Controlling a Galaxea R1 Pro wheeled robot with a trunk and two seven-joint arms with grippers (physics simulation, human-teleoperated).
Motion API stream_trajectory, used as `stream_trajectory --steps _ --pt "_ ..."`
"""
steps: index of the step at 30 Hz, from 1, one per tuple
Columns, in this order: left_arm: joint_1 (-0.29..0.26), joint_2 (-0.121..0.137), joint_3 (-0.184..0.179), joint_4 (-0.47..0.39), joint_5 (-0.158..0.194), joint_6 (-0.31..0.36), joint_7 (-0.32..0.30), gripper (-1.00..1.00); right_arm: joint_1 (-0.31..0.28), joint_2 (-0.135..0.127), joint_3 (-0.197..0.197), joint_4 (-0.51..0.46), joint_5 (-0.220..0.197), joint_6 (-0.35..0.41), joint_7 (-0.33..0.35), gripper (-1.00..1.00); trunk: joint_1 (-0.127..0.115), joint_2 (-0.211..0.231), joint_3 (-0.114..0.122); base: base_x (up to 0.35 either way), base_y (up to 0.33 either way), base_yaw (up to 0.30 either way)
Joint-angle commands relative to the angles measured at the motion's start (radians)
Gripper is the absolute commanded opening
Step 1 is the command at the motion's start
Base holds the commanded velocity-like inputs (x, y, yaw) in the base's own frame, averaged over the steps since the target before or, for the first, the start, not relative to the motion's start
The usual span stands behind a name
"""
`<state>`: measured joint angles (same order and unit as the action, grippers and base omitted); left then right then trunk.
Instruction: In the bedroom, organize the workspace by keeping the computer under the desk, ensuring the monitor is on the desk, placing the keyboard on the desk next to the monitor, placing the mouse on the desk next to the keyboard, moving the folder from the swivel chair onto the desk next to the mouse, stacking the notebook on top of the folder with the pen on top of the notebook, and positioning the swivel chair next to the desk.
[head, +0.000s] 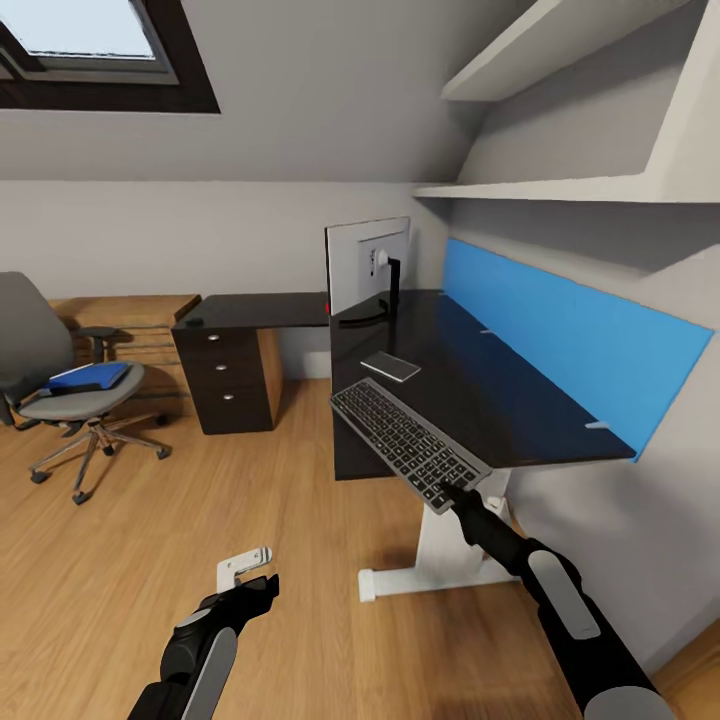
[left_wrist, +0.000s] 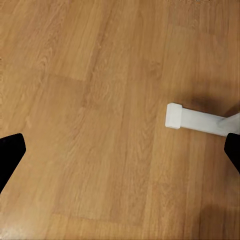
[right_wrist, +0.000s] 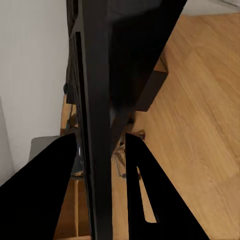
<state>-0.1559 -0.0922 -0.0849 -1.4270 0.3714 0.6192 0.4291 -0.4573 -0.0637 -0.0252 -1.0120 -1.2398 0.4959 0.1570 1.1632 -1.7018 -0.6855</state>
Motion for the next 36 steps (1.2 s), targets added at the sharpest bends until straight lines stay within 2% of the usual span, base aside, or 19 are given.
stream_trajectory --steps 1,9,15,17,18,23,24,27,31,36 --pt "-0.001 0.0 -0.001 -0.001 0.011 0.002 0.01 1.0 0.0 0.0 -0.002 0.0 0.003 0.006 0.005 -1.0 -0.004 0.007 0.002 0.0 0.0 0.0" --pt "-0.001 0.001 0.0 -0.004 0.009 0.002 0.01 1.0 0.0 0.002 0.006 -0.04 0.003 0.008 0.018 -1.0 -0.035 0.063 0.027 0.0 0.0 0.0" --pt "-0.001 0.003 0.0 -0.004 0.009 0.002 0.01 1.0 0.0 0.002 0.042 -0.081 0.002 0.01 0.019 -1.0 -0.058 0.105 0.046 0.0 0.0 0.0" --pt "-0.001 0.003 0.0 -0.004 0.009 0.002 0.01 1.0 0.0 0.004 0.071 -0.121 0.001 0.01 0.021 -1.0 -0.065 0.119 0.052 0.0 0.0 0.0" --pt "-0.001 0.002 0.0 -0.004 0.009 0.002 0.01 1.0 0.0 0.006 0.138 -0.162 0.001 0.007 0.028 -1.0 -0.069 0.126 0.055 0.0 0.0 -0.062" --pt "-0.001 0.002 0.0 -0.004 0.009 0.002 0.01 1.0 0.0 0.006 0.203 -0.193 0.001 0.005 0.032 -1.0 -0.085 0.154 0.067 0.0 0.0 -0.044" --pt "-0.001 0.002 -0.001 -0.001 0.009 0.002 0.01 1.0 0.0 0.002 0.229 -0.197 0.005 0.005 0.029 -1.0 -0.085 0.154 0.067 0.064 0.085 0.004" --pt "-0.001 0.002 -0.001 -0.001 0.011 0.002 0.01 1.0 0.0 0.004 0.23 -0.197 0.019 0.005 0.029 -1.0 -0.085 0.154 0.068 0.131 0.176 0.056" --pt "-0.001 0.002 -0.001 -0.001 0.012 0.002 0.01 1.0 0.0 0.006 0.23 -0.199 0.065 0.004 0.03 -1.0 -0.085 0.154 0.071 0.172 0.236 0.142" --pt "-0.001 0.002 -0.001 -0.001 0.012 0.002 0.01 1.0 0.0 0.007 0.23 -0.198 0.077 0.003 0.031 -1.0 -0.085 0.154 0.077 0.184 0.258 0.174"
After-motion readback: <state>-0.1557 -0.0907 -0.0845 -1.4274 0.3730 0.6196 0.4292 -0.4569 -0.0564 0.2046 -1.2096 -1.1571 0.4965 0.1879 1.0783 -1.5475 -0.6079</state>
